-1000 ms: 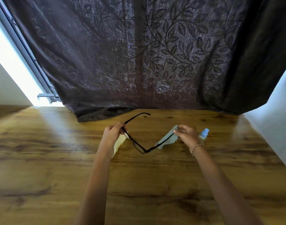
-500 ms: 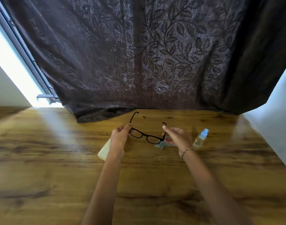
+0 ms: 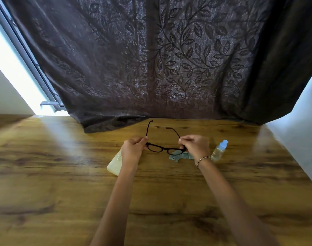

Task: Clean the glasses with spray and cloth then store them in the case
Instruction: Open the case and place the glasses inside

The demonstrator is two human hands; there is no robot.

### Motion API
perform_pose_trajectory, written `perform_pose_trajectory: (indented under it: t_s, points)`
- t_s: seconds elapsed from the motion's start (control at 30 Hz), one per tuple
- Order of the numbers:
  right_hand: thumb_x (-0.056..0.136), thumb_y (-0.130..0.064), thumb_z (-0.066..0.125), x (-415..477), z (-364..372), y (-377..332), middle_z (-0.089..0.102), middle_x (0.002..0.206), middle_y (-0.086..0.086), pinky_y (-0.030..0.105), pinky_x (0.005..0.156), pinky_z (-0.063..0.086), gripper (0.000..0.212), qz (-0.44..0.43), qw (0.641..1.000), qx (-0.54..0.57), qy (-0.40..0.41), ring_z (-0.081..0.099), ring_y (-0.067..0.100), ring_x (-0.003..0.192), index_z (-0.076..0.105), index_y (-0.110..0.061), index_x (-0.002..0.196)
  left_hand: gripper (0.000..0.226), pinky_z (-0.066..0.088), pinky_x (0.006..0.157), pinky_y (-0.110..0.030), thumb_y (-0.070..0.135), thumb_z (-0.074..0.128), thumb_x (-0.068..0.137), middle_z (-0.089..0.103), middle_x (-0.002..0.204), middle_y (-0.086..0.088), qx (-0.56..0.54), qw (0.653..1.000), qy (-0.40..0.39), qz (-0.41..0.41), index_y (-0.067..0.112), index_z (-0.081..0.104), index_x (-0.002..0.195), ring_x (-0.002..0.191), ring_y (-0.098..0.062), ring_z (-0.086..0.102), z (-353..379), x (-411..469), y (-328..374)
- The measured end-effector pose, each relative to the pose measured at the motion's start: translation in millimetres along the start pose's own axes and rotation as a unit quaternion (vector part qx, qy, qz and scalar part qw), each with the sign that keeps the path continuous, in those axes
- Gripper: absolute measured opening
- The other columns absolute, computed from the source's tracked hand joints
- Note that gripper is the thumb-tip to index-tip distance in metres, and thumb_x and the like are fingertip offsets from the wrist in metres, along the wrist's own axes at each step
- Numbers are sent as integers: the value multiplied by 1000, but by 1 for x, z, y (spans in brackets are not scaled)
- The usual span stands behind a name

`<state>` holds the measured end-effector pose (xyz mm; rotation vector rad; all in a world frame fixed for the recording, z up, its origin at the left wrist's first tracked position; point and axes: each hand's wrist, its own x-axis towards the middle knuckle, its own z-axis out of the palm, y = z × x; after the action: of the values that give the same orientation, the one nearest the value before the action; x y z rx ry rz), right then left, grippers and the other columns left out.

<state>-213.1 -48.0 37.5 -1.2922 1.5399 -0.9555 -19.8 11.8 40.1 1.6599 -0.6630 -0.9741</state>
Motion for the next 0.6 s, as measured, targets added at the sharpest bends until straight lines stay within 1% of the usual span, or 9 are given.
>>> perform_pose_trajectory:
  t_s: [0.1, 0.13, 0.2, 0.3, 0.4, 0.47, 0.53, 0.6]
  points:
    - [80, -14, 74, -3, 1, -2, 73, 73, -5, 12, 49, 49, 5, -29, 998, -53, -29, 66, 0, 57, 74, -18, 77, 7, 52, 90, -46, 30, 71, 83, 74, 72, 1, 12, 1000, 0, 7, 25, 73, 78, 86, -24, 69, 1, 0, -1]
    - [79, -16, 75, -4, 2, -3, 72, 71, -9, 9, 48, 46, 6, -39, 996, -69, -38, 65, -3, 57, 74, -21, 76, 7, 52, 90, -47, 29, 71, 83, 74, 72, 1, 14, 1000, -1, 7, 24, 74, 80, 85, -24, 69, 1, 0, -1]
    - [78, -20, 77, -6, 3, -4, 69, 69, -15, 7, 54, 46, 8, -59, 991, -106, -58, 65, -5, 63, 73, -26, 74, 8, 53, 90, -46, 29, 71, 83, 74, 73, 1, 20, 1000, 0, 3, 23, 74, 83, 86, -23, 69, 0, 0, -2]
    - [77, -21, 78, -6, 2, -5, 69, 73, -16, 10, 65, 49, 7, -73, 982, -146, -98, 64, -4, 75, 75, -27, 76, 10, 53, 89, -44, 29, 71, 82, 74, 71, 3, 32, 999, 4, -1, 20, 74, 86, 85, -22, 70, -2, 1, -4]
    - [76, -21, 78, -5, 3, -7, 71, 79, -12, 12, 70, 48, 6, -81, 972, -176, -133, 64, -2, 78, 77, -24, 82, 12, 54, 89, -44, 28, 70, 83, 73, 71, 3, 48, 999, 3, -1, 18, 75, 89, 87, -27, 69, -4, 2, -4]
    - [77, -20, 78, -5, 4, -8, 70, 78, -12, 10, 68, 46, 7, -85, 968, -186, -145, 63, -2, 77, 77, -23, 83, 15, 54, 87, -42, 28, 69, 84, 73, 72, 3, 58, 998, 3, 4, 17, 75, 93, 87, -27, 69, -5, 2, -4]
    - [76, -18, 78, -5, 5, -9, 69, 76, -12, 7, 65, 43, 7, -88, 967, -189, -149, 62, -4, 75, 77, -22, 82, 17, 53, 76, -34, 30, 68, 85, 71, 72, 4, 72, 997, 6, 14, 18, 74, 95, 80, -21, 66, -6, 4, -4]
    - [76, -18, 78, -5, 5, -9, 68, 75, -13, 7, 65, 43, 8, -90, 966, -192, -150, 62, -3, 75, 77, -23, 82, 16, 44, 63, -22, 33, 66, 86, 70, 73, 4, 93, 995, 2, 28, 21, 74, 95, 74, -12, 61, -8, 5, -4]
